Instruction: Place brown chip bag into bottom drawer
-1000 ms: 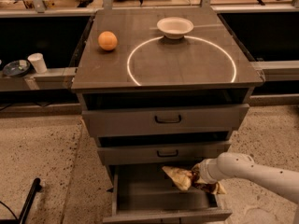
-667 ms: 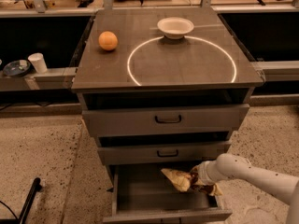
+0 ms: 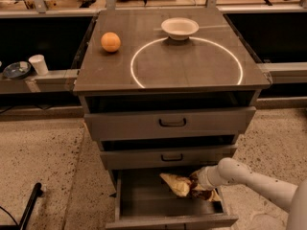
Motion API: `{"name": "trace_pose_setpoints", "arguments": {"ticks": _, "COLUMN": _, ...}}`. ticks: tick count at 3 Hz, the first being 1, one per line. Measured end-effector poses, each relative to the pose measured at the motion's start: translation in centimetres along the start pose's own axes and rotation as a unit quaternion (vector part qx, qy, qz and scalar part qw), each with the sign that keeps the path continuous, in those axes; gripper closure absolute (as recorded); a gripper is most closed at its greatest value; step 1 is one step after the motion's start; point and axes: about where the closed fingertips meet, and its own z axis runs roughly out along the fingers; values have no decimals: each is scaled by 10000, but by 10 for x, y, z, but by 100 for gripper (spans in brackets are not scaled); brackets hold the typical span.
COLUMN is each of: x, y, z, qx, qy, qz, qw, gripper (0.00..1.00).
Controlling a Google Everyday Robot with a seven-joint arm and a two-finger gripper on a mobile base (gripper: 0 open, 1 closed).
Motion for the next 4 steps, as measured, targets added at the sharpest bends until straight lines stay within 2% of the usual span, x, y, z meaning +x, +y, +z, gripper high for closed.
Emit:
{"name": "trace_pose_setpoints", "arguments": {"ticks": 1, "x": -1, "y": -1, "z": 1, "qx": 5, "qy": -17, "qz": -6, "qw": 10000, "gripper": 52}}
{"name": "trace_pose_setpoints", "arguments": {"ticks": 3, "x": -1, "y": -1, "z": 1, "qx": 4, "qy": -17, "qz": -6, "qw": 10000, "gripper": 6}}
{"name": "trace_pose_setpoints", "arguments": {"ticks": 4, "x": -1, "y": -1, "z": 1, "qx": 4, "qy": -18, "qz": -6, "qw": 10000, "gripper": 0}}
